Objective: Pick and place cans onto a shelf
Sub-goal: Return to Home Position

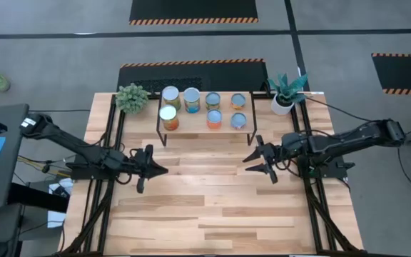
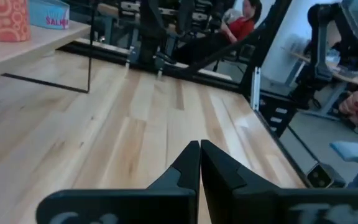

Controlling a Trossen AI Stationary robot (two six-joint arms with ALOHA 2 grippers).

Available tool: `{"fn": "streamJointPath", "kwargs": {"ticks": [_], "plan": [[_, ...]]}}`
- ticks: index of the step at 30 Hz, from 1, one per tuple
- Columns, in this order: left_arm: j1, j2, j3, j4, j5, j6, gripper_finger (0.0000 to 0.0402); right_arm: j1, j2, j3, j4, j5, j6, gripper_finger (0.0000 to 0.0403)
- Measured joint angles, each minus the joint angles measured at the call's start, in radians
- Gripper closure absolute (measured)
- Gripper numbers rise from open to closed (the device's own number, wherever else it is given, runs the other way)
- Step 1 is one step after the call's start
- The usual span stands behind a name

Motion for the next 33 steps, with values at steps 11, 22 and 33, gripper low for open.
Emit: {"fn": "streamJointPath", "kwargs": {"ticks": [11, 22, 33], "plan": [[0.208, -0.012, 0.0, 0.044, 0.364, 0.085, 0.0402, -0.207, -0.07, -0.175, 0.18, -0.16, -0.018, 0.0229], [0.111, -0.203, -0.132, 0.04, 0.163, 0.108, 0.0402, -0.334, -0.091, -0.24, 0.186, -0.234, -0.036, 0.0228], [0.104, -0.37, -0.147, -0.04, 0.171, 0.137, 0.0402, -0.406, -0.091, -0.305, 0.218, -0.26, -0.04, 0.0227]]}}
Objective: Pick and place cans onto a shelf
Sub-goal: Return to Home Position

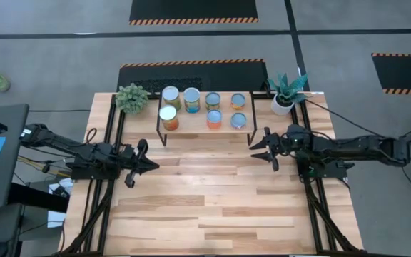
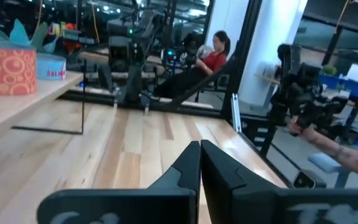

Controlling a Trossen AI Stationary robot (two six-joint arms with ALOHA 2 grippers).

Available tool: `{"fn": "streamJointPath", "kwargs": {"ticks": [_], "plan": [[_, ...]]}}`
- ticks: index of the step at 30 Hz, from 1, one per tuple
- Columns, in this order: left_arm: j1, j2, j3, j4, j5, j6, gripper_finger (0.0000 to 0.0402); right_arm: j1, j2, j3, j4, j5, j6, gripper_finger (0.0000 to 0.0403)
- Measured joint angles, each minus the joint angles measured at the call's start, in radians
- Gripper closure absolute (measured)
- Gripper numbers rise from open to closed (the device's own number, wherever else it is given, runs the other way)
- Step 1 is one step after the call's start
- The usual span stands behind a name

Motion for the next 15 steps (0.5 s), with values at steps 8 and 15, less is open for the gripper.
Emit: {"fn": "streamJointPath", "kwargs": {"ticks": [8, 15], "plan": [[0.009, -0.096, -0.001, -0.076, -0.017, -0.001, 0.0402, -0.105, -0.022, -0.043, 0.124, -0.129, 0.004, 0.0227], [0.008, -0.236, -0.002, -0.2, -0.018, -0.001, 0.0402, -0.252, -0.04, -0.043, 0.129, -0.245, 0.042, 0.0231]]}}
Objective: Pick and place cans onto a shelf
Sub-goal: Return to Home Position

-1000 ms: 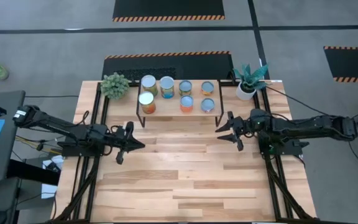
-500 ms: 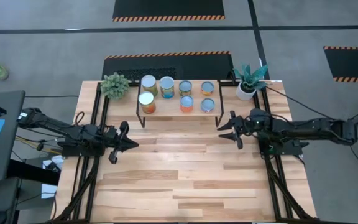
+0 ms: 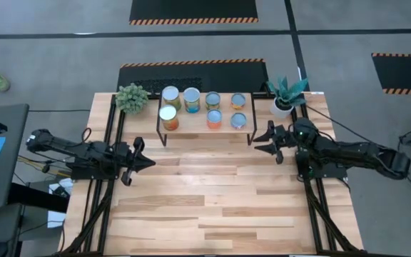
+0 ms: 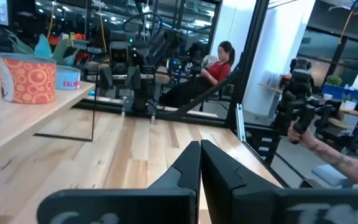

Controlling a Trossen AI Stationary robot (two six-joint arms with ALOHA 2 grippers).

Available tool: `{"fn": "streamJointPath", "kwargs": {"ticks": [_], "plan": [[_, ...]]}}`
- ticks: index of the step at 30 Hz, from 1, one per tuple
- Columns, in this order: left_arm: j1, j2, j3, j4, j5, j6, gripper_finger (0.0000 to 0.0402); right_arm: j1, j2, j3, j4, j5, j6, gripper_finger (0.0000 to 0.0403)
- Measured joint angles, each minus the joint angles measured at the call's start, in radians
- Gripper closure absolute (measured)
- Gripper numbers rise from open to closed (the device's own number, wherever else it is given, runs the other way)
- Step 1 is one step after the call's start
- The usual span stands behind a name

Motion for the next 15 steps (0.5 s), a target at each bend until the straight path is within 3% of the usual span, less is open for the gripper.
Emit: {"fn": "streamJointPath", "kwargs": {"ticks": [7, 15], "plan": [[0.0, -0.169, -0.001, -0.145, -0.006, 0.009, 0.0402, -0.101, 0.0, -0.001, 0.008, -0.073, 0.07, 0.023], [0.0, -0.163, -0.002, -0.155, -0.023, -0.037, 0.0402, -0.045, -0.039, -0.002, 0.055, -0.043, 0.116, 0.023]]}}
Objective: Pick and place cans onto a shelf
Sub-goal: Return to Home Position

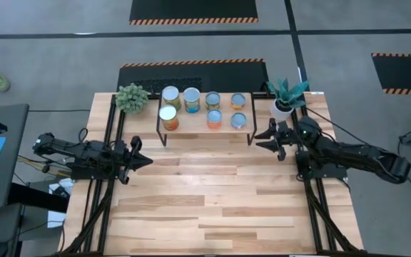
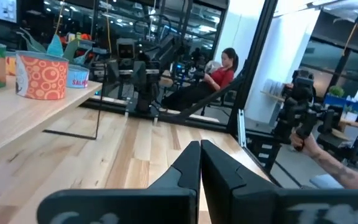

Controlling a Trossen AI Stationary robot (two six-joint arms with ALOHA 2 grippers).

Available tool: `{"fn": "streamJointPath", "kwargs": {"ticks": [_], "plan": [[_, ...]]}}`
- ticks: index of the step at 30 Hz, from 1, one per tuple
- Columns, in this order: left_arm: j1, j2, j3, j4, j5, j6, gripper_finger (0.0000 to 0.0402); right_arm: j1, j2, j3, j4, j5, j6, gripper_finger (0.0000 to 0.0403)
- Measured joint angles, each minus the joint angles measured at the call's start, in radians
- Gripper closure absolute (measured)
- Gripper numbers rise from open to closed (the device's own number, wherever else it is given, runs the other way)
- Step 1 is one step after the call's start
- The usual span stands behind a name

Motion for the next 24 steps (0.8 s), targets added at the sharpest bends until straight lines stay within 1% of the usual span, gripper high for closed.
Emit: {"fn": "streamJointPath", "kwargs": {"ticks": [3, 7, 11, 14, 17, 20, 24], "plan": [[0.0, 0.001, 0.0, -0.001, -0.001, -0.012, 0.0402, 0.052, -0.036, 0.0, -0.061, 0.042, 0.01, 0.0229], [0.0, 0.001, 0.0, 0.0, -0.001, -0.016, 0.0402, 0.145, -0.095, 0.0, -0.168, 0.154, 0.008, 0.0232], [0.0, 0.001, -0.001, -0.005, -0.001, -0.018, 0.0402, 0.229, -0.169, 0.0, -0.231, 0.262, 0.004, 0.0232], [0.0, 0.001, -0.001, -0.013, -0.001, -0.024, 0.0402, 0.276, -0.232, 0.0, -0.297, 0.31, -0.003, 0.0229], [0.0, 0.001, -0.001, -0.02, -0.001, -0.025, 0.0402, 0.309, -0.301, 0.0, -0.38, 0.381, 0.012, 0.023], [0.0, 0.001, -0.001, -0.025, -0.001, -0.025, 0.0402, 0.34, -0.368, -0.001, -0.451, 0.423, 0.032, 0.0232], [0.0, 0.001, -0.001, -0.026, -0.001, -0.025, 0.0402, 0.381, -0.459, -0.001, -0.525, 0.436, 0.031, 0.0231]]}}
